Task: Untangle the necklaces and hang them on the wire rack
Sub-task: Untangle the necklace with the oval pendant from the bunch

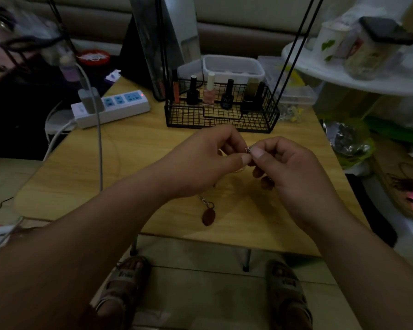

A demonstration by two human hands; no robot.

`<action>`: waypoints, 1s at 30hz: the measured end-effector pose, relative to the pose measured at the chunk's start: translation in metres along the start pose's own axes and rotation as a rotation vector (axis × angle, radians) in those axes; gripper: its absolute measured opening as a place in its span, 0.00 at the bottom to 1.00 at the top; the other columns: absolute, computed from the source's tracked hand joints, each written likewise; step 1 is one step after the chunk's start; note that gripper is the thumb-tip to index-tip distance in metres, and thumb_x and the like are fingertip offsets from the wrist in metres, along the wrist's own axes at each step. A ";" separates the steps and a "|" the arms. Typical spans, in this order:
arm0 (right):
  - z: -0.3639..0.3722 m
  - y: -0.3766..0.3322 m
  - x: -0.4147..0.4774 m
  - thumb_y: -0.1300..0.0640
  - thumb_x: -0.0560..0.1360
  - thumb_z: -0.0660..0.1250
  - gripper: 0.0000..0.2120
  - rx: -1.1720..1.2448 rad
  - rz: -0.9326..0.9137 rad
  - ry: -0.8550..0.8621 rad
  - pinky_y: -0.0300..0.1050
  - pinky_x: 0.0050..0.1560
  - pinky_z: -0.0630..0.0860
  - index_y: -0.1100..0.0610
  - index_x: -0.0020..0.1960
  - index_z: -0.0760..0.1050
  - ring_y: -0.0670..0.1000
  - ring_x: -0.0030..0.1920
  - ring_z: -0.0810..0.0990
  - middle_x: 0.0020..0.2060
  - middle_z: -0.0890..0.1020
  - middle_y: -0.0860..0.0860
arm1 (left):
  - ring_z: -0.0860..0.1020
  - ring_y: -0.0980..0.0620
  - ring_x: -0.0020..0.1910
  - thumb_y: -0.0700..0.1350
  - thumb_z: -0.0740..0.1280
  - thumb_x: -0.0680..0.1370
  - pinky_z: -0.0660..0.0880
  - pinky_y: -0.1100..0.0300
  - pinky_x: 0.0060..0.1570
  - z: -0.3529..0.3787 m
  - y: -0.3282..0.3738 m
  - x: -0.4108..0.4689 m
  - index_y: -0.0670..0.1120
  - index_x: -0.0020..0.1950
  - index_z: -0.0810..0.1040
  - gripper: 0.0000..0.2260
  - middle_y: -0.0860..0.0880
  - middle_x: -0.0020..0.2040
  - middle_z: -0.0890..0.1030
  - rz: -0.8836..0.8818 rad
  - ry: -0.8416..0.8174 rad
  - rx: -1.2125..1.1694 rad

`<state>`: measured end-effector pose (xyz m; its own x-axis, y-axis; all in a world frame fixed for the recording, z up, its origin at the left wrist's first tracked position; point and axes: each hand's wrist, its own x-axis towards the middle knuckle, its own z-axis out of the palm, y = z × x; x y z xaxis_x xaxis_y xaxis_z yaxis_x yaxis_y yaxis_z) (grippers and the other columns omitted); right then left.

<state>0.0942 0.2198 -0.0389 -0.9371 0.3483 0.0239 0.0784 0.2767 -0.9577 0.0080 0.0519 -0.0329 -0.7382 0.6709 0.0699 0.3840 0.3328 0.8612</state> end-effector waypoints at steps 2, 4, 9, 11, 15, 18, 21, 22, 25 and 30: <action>0.001 0.000 -0.001 0.55 0.81 0.68 0.04 0.008 -0.028 0.008 0.35 0.36 0.76 0.54 0.52 0.82 0.42 0.38 0.80 0.42 0.85 0.48 | 0.77 0.63 0.36 0.48 0.71 0.81 0.74 0.66 0.34 -0.001 -0.001 0.001 0.51 0.52 0.80 0.02 0.55 0.46 0.82 0.027 0.019 0.001; 0.000 -0.001 -0.001 0.56 0.81 0.68 0.04 0.004 -0.049 -0.006 0.35 0.36 0.76 0.53 0.52 0.82 0.42 0.38 0.80 0.42 0.85 0.47 | 0.76 0.65 0.35 0.47 0.70 0.82 0.72 0.69 0.33 -0.004 -0.002 0.001 0.50 0.51 0.81 0.01 0.57 0.42 0.81 0.040 0.023 -0.017; -0.005 -0.004 0.000 0.58 0.82 0.67 0.05 0.008 -0.045 -0.051 0.30 0.32 0.71 0.53 0.53 0.82 0.37 0.32 0.76 0.38 0.84 0.43 | 0.74 0.59 0.32 0.44 0.66 0.84 0.73 0.62 0.33 -0.010 0.000 0.000 0.45 0.55 0.78 0.03 0.49 0.43 0.84 0.006 -0.031 -0.134; -0.006 -0.004 0.001 0.58 0.81 0.69 0.04 -0.012 -0.048 -0.064 0.28 0.31 0.69 0.52 0.53 0.82 0.36 0.31 0.77 0.38 0.84 0.44 | 0.73 0.55 0.31 0.43 0.65 0.85 0.74 0.56 0.32 -0.012 0.002 -0.001 0.43 0.56 0.76 0.04 0.48 0.43 0.85 -0.022 -0.057 -0.190; -0.007 -0.006 0.001 0.57 0.80 0.70 0.04 -0.035 -0.053 -0.106 0.28 0.30 0.69 0.54 0.53 0.83 0.37 0.30 0.76 0.38 0.83 0.48 | 0.71 0.55 0.31 0.42 0.64 0.85 0.72 0.57 0.32 -0.013 0.005 -0.002 0.45 0.55 0.77 0.02 0.51 0.40 0.82 -0.005 -0.054 -0.214; -0.007 -0.005 0.001 0.55 0.80 0.70 0.04 -0.055 -0.066 -0.086 0.28 0.31 0.68 0.53 0.52 0.83 0.37 0.30 0.75 0.37 0.83 0.46 | 0.73 0.56 0.33 0.43 0.66 0.84 0.73 0.57 0.32 -0.012 0.004 -0.002 0.48 0.57 0.76 0.03 0.51 0.45 0.83 0.026 0.001 -0.150; -0.008 -0.004 0.000 0.54 0.81 0.70 0.03 -0.076 -0.098 -0.038 0.28 0.33 0.70 0.51 0.52 0.82 0.36 0.33 0.78 0.38 0.84 0.44 | 0.73 0.56 0.35 0.44 0.69 0.82 0.74 0.60 0.34 -0.009 0.002 -0.003 0.50 0.55 0.76 0.03 0.55 0.50 0.80 0.066 0.053 -0.104; -0.008 -0.004 0.000 0.54 0.81 0.70 0.03 -0.095 -0.117 -0.021 0.28 0.35 0.72 0.51 0.52 0.82 0.36 0.36 0.79 0.38 0.84 0.43 | 0.73 0.57 0.35 0.45 0.69 0.82 0.73 0.62 0.34 -0.008 0.002 -0.003 0.49 0.54 0.77 0.03 0.58 0.48 0.80 0.072 0.052 -0.089; -0.009 -0.005 -0.003 0.54 0.81 0.69 0.02 -0.198 -0.186 -0.003 0.29 0.42 0.75 0.48 0.51 0.81 0.39 0.44 0.82 0.41 0.85 0.43 | 0.75 0.59 0.36 0.47 0.70 0.82 0.74 0.65 0.35 -0.002 0.002 -0.004 0.49 0.52 0.79 0.03 0.62 0.44 0.80 0.085 0.039 -0.045; -0.011 -0.003 -0.005 0.55 0.81 0.69 0.04 -0.374 -0.263 -0.037 0.28 0.41 0.72 0.47 0.50 0.81 0.39 0.45 0.80 0.41 0.83 0.42 | 0.77 0.62 0.36 0.49 0.68 0.83 0.73 0.70 0.34 0.000 0.000 -0.001 0.51 0.51 0.80 0.03 0.65 0.41 0.80 0.075 0.028 0.065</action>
<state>0.1023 0.2267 -0.0326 -0.9526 0.1923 0.2357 -0.0530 0.6581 -0.7510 0.0089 0.0513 -0.0331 -0.7207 0.6773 0.1480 0.4734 0.3247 0.8188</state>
